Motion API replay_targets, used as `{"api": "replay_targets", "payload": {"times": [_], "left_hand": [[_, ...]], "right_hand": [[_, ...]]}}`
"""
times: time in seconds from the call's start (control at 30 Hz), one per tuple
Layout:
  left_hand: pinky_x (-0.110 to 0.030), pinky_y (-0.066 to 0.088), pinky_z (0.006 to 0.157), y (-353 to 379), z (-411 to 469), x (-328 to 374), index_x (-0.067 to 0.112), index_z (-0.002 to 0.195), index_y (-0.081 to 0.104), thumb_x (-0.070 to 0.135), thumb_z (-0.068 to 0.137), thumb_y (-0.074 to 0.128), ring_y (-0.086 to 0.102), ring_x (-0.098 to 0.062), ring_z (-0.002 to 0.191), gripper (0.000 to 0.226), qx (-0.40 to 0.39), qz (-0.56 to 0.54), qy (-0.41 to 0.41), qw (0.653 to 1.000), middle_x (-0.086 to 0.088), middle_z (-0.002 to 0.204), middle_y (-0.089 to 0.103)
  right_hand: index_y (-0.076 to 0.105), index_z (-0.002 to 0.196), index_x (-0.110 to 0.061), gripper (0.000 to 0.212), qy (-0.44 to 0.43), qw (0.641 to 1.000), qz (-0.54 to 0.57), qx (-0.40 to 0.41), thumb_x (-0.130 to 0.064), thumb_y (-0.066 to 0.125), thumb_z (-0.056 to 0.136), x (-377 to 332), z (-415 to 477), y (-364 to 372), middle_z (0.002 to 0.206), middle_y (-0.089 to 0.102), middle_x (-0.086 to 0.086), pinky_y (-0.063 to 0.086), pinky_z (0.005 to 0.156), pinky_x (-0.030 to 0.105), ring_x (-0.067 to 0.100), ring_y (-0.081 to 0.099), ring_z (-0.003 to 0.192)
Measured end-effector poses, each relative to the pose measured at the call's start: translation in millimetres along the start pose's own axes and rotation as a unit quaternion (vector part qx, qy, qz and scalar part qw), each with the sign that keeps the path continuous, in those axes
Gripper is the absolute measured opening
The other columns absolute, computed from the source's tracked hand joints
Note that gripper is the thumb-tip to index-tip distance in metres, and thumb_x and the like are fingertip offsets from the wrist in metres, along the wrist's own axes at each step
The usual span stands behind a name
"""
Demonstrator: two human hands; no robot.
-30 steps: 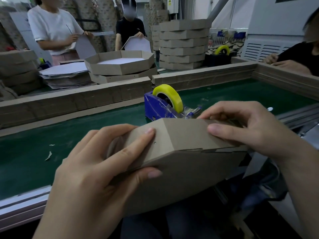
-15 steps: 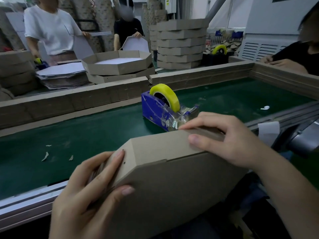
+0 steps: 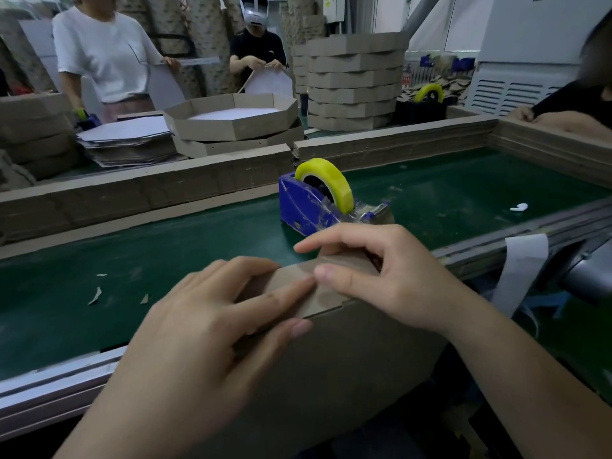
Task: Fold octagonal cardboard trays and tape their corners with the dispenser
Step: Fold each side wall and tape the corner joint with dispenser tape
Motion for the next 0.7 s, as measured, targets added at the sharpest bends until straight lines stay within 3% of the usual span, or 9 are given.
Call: {"api": "replay_targets", "payload": {"times": [0.1, 0.23, 0.37, 0.5, 0.7], "left_hand": [[-0.040, 0.055, 0.066, -1.6, 9.0, 7.6, 0.037, 0.120, 0.068, 0.051, 0.091, 0.046, 0.064, -0.020, 0.092, 0.039, 0.004, -0.007, 0.012, 1.000, 0.004, 0.108, 0.064], [-0.042, 0.053, 0.065, 2.3, 7.3, 3.4, 0.035, 0.118, 0.069, 0.050, 0.091, 0.048, 0.064, -0.022, 0.090, 0.037, 0.019, -0.026, 0.009, 0.999, 0.002, 0.107, 0.065], [-0.043, 0.053, 0.062, 3.4, 7.8, 2.9, 0.030, 0.118, 0.070, 0.045, 0.093, 0.048, 0.064, -0.026, 0.085, 0.036, 0.039, 0.002, 0.031, 0.999, -0.003, 0.107, 0.066], [-0.044, 0.054, 0.063, -2.3, 5.0, 2.3, 0.029, 0.121, 0.067, 0.045, 0.096, 0.045, 0.065, -0.030, 0.086, 0.037, 0.054, 0.019, 0.045, 0.997, -0.007, 0.108, 0.066], [-0.045, 0.054, 0.061, 4.3, 6.4, -3.2, 0.026, 0.119, 0.069, 0.042, 0.094, 0.047, 0.065, -0.031, 0.084, 0.037, 0.055, 0.032, 0.050, 0.997, -0.009, 0.108, 0.066]], "right_hand": [[0.072, 0.106, -0.026, 0.025, 0.043, 0.997, 0.061, -0.015, -0.030, 0.059, 0.085, 9.8, 0.9, -8.3, 0.084, 0.066, 0.003, 0.044, 0.070, 0.018, 0.016, 0.060, 0.078], [0.074, 0.100, -0.027, 0.024, 0.068, 0.997, 0.038, -0.014, -0.035, 0.061, 0.082, 19.6, -0.5, -10.0, 0.097, 0.071, -0.009, 0.052, 0.079, 0.022, 0.007, 0.065, 0.094], [0.074, 0.100, -0.025, 0.022, 0.046, 0.999, 0.015, 0.018, -0.033, 0.062, 0.083, 16.9, -0.7, -9.6, 0.096, 0.072, -0.010, 0.052, 0.079, 0.021, 0.004, 0.065, 0.094], [0.074, 0.101, -0.022, 0.021, -0.006, 0.999, -0.005, 0.042, -0.028, 0.060, 0.087, 6.8, 1.2, -7.3, 0.096, 0.071, -0.015, 0.045, 0.080, 0.010, -0.001, 0.064, 0.097], [0.074, 0.102, -0.014, 0.015, -0.018, 0.998, -0.022, 0.050, -0.017, 0.063, 0.091, 13.7, 8.1, -3.3, 0.097, 0.072, -0.009, 0.048, 0.081, 0.015, 0.002, 0.064, 0.096]]}}
Point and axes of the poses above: each hand's wrist, its own z-axis towards the middle knuckle, its own y-axis out of the palm, x = y × z, the point moved 7 cm from there along z, towards the middle knuckle
